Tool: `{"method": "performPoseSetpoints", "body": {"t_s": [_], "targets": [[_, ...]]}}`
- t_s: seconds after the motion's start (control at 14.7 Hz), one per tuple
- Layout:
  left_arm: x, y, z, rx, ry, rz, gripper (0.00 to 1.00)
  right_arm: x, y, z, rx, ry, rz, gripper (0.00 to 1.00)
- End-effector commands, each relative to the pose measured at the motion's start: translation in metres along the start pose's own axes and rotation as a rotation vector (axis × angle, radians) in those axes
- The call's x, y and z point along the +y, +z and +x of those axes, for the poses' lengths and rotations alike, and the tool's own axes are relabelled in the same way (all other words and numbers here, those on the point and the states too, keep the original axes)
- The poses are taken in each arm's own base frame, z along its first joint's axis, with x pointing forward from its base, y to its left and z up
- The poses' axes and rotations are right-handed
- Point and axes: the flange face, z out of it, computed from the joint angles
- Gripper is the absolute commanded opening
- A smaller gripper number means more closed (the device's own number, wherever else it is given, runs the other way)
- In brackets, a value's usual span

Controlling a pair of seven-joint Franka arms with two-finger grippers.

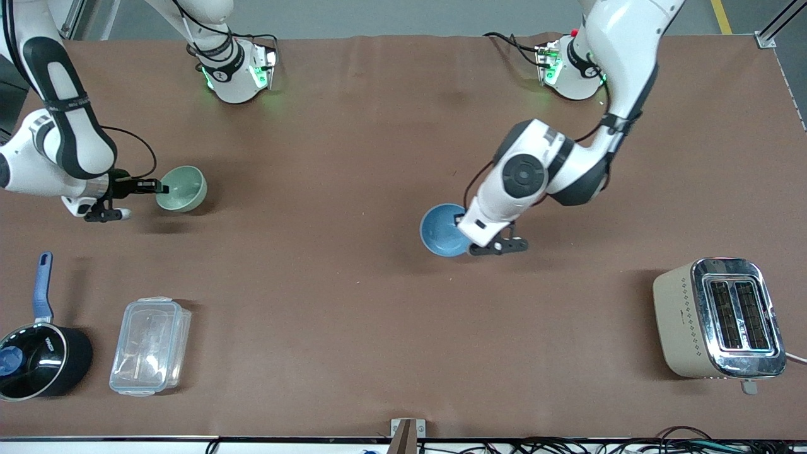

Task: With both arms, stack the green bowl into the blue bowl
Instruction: 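Grasp the blue bowl with the left gripper while the right gripper grasps the green bowl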

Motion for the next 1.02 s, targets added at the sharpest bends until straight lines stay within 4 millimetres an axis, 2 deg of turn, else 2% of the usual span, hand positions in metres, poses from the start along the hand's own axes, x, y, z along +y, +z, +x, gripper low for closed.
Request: {"method": "performPoseSetpoints", "body": {"t_s": [0.0, 0.14, 0.27, 0.41, 0.54, 0.68, 0.75, 0.82, 0.95], "targets": [[0.034, 0.016, -0.008, -0.004, -0.036, 0.001, 0.0, -0.034, -0.046, -0.006, 0.033, 0.013, -0.006, 0.02], [0.06, 0.03, -0.021, -0.015, -0.056, 0.001, 0.0, -0.078, -0.061, 0.014, 0.024, 0.041, 0.016, 0.02], [0.074, 0.044, -0.027, -0.018, -0.068, -0.008, 0.0, -0.132, -0.061, 0.033, 0.036, 0.089, 0.037, 0.03], [0.077, 0.053, -0.024, -0.001, -0.095, -0.04, 0.0, -0.19, -0.06, 0.049, 0.041, 0.131, 0.025, 0.03], [0.085, 0.066, -0.032, -0.011, -0.088, -0.033, 0.03, -0.254, -0.055, 0.057, 0.042, 0.161, 0.03, 0.03], [0.085, 0.072, -0.033, -0.016, -0.096, -0.031, 0.14, -0.292, -0.04, 0.065, 0.039, 0.203, 0.07, 0.03], [0.084, 0.072, -0.032, -0.014, -0.097, -0.032, 0.29, -0.318, -0.031, 0.066, 0.038, 0.226, 0.1, 0.03], [0.082, 0.072, -0.029, -0.013, -0.103, -0.032, 0.52, -0.345, -0.022, 0.063, 0.037, 0.24, 0.106, 0.03], [0.072, 0.059, -0.017, 0.011, -0.118, -0.035, 1.0, -0.398, 0.003, 0.058, 0.056, 0.325, 0.086, 0.03]]}}
